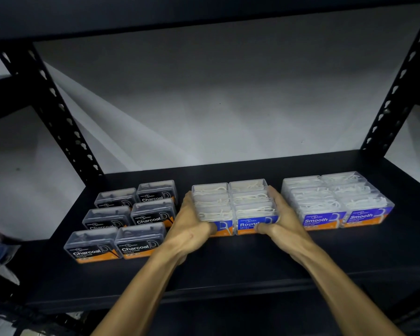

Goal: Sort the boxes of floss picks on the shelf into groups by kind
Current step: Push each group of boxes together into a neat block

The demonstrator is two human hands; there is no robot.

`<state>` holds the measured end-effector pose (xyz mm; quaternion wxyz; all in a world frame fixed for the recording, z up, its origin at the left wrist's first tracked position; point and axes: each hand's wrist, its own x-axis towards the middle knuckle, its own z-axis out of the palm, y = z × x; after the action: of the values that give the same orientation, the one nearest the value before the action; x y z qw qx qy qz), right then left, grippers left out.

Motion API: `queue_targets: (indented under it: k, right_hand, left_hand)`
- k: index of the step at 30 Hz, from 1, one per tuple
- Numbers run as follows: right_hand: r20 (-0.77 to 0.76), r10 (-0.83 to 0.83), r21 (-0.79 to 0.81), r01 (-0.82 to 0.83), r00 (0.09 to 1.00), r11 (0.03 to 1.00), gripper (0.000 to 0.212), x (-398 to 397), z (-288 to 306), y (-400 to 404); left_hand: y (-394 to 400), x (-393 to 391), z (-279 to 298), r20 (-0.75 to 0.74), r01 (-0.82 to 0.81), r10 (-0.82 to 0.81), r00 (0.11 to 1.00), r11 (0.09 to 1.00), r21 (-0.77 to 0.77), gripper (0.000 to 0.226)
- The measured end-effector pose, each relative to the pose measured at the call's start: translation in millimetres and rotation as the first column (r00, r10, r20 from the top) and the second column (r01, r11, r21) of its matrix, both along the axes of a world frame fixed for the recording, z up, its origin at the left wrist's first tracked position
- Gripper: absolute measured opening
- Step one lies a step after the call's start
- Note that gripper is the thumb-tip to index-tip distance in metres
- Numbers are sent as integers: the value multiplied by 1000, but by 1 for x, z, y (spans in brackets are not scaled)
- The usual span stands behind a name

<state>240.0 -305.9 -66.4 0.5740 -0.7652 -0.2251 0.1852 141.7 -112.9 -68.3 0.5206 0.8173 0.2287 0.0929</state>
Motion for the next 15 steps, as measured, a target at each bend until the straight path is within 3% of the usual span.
queue_targets:
  k: [10,15]
  right_hand:
    - [19,23,-55,-22,1000,998,76,1,3,-2]
    - [12,13,-130,-12,1000,991,103,1,3,-2]
  left_hand:
    - [-7,-7,17,-66,-11,11,998,1000,8,79]
    - [-9,-10,24,-90,-15,16,996,1000,15,78]
